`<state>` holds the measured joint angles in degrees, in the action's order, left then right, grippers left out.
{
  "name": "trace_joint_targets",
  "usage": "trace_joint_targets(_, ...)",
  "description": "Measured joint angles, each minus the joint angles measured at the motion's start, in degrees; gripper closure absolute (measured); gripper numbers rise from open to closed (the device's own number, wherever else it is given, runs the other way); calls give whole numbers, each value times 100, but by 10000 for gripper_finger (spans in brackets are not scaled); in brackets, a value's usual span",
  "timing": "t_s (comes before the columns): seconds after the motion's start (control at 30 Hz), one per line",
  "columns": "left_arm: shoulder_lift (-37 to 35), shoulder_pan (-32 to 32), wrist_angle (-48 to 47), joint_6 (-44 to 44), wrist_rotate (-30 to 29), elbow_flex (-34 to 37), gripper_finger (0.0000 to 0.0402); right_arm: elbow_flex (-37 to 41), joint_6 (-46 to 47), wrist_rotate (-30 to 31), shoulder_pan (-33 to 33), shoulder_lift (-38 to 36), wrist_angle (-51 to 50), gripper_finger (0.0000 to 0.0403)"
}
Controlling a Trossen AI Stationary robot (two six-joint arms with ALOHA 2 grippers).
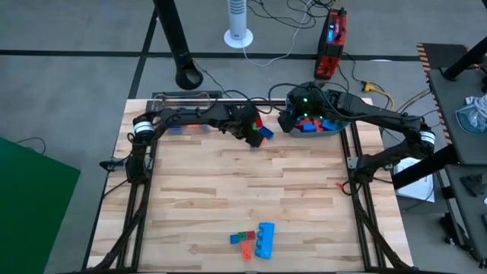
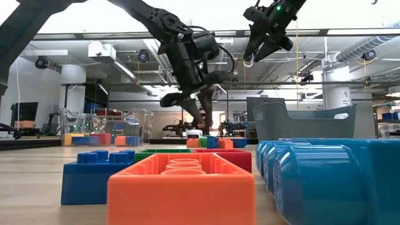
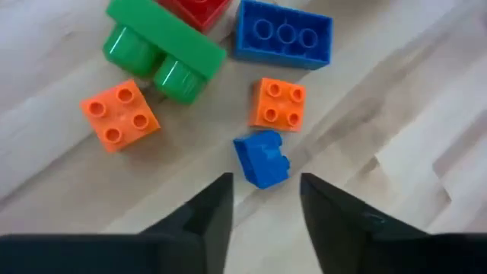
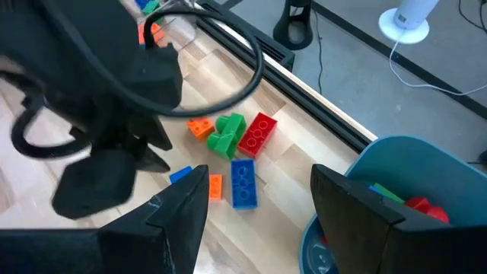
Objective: Sort blocks by size
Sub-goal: Put the small blue game piece into the transparent bin
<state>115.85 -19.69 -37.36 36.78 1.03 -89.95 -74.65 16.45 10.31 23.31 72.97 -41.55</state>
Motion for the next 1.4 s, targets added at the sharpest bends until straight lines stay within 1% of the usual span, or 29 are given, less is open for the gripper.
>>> trace_joint_targets(0.13, 145, 67, 141, 187, -45, -72, 219, 0, -97, 0, 15, 0, 10, 184)
trace_joint_targets(0.27, 372, 92, 127, 167, -53, -163, 195, 0, -103, 2, 40, 0, 22, 184)
trace_joint_targets(0.43, 593, 103, 132, 288, -44, -227, 188, 0, -79, 4, 74, 0, 23, 184)
trace_joint_targets(0.67, 832, 171, 138, 123, -41, -225, 190, 0, -51, 4, 74, 0, 19, 184)
trace_joint_targets(0.87, 930, 195, 134, -164, -45, -225, 214, 0, -47, 4, 74, 0, 14, 184)
trace_joint_targets(1.4, 902, 208, 52, -242, -41, -221, 331, 0, -55, -19, 74, 0, 8, 184)
